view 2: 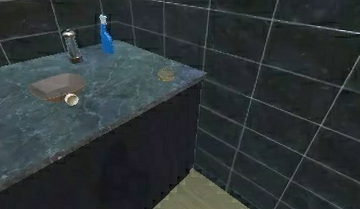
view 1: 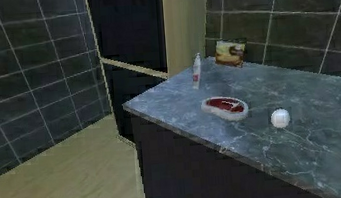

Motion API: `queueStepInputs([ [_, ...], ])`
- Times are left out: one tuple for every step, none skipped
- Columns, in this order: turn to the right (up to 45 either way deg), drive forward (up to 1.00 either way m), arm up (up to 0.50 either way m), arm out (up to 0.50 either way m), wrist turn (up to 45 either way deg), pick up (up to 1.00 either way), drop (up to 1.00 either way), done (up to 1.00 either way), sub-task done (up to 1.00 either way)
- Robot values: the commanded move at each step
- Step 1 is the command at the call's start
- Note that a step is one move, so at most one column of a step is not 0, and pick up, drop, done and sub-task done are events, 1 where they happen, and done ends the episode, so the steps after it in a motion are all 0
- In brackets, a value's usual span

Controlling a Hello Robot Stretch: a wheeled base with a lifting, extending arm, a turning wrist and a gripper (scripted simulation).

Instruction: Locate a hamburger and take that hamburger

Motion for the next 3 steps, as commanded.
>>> queueStepInputs([
  [45.0, 0.00, 0.00, 0.00, 0.0, 0.00, 0.00, 0.00, 0.00],
  [39.0, 0.00, 0.00, 0.00, 0.0, 0.00, 0.00, 0.00, 0.00],
  [0.0, 0.45, 0.00, 0.00, 0.0, 0.00, 0.00, 0.00, 0.00],
])
